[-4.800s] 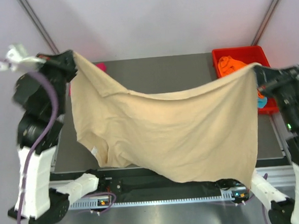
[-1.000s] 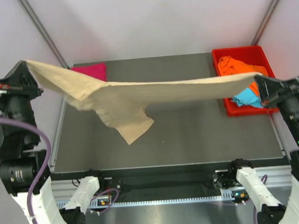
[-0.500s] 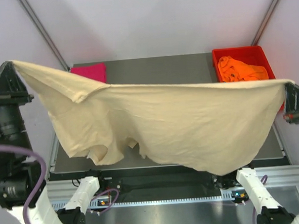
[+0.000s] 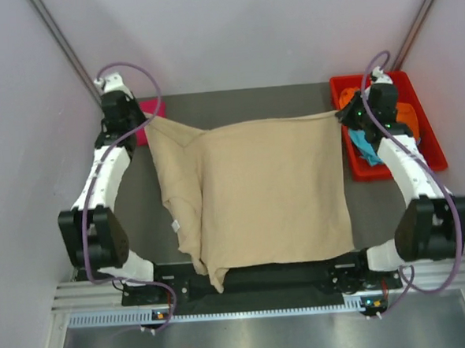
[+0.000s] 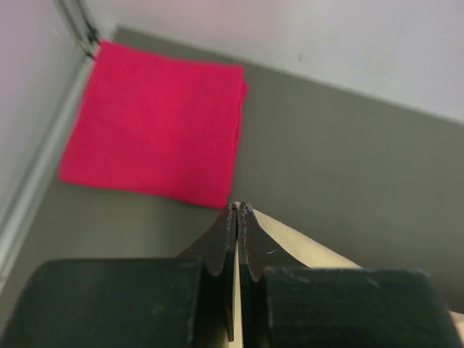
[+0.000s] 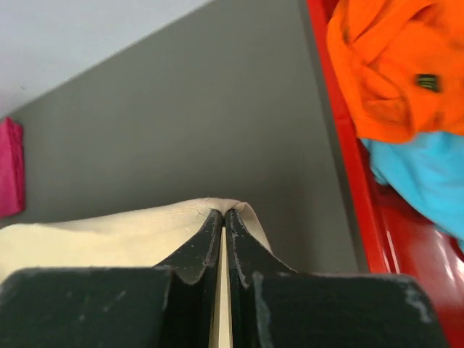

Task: Fold and stack the t-shirts
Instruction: Flatten the tshirt out, then fold the tshirt

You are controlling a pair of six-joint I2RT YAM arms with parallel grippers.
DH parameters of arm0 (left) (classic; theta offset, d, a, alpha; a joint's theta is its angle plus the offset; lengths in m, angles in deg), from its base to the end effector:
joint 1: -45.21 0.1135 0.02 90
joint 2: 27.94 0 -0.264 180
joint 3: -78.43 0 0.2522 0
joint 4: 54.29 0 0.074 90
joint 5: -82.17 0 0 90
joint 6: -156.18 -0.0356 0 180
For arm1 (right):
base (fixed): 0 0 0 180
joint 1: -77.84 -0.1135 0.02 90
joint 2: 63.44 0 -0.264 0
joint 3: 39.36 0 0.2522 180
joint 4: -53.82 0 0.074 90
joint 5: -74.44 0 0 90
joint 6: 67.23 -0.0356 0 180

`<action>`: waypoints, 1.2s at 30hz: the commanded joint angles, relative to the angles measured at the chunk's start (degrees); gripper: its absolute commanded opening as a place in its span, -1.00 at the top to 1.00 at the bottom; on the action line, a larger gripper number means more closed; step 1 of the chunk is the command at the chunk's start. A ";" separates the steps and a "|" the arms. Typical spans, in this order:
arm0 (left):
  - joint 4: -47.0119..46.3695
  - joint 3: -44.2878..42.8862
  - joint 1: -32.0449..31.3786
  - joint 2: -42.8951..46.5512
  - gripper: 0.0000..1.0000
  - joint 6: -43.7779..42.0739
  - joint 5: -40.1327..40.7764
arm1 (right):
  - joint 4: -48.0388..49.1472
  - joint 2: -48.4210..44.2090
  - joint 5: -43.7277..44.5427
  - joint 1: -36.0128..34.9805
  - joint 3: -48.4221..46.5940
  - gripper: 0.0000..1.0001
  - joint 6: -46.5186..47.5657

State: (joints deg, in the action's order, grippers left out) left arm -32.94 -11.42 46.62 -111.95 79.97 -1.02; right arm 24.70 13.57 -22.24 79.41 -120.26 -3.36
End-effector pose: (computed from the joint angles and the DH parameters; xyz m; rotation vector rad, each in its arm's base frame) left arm 0.3485 0.0128 0.3725 -0.3255 1.8107 -0.0420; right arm 0.3112 -0.0044 0.3412 0.4126 1.9872 0.3893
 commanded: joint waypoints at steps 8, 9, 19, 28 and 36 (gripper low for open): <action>-12.87 -12.92 0.26 -26.90 1.00 1.42 -12.34 | 21.07 33.80 -9.31 -0.94 -19.14 1.00 1.42; -12.78 -14.59 0.26 -28.82 1.00 2.47 -12.52 | 20.72 35.30 -9.49 -1.12 -20.57 1.00 1.95; -11.99 -25.40 0.26 -36.39 1.00 4.32 -9.80 | 22.81 46.28 -8.09 -1.12 -31.21 1.00 1.70; 0.91 -34.47 0.17 -40.10 1.00 11.52 -8.57 | 18.53 54.47 -9.49 -1.12 -40.70 1.00 0.90; 9.10 -28.24 0.09 -32.10 1.00 19.88 -10.32 | 9.13 54.74 -5.28 -1.12 -45.28 1.00 6.70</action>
State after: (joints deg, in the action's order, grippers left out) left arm -26.88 -41.28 46.62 -151.49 95.35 -10.37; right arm 36.63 69.11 -29.76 78.71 -161.02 -0.24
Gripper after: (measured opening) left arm 0.013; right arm 0.008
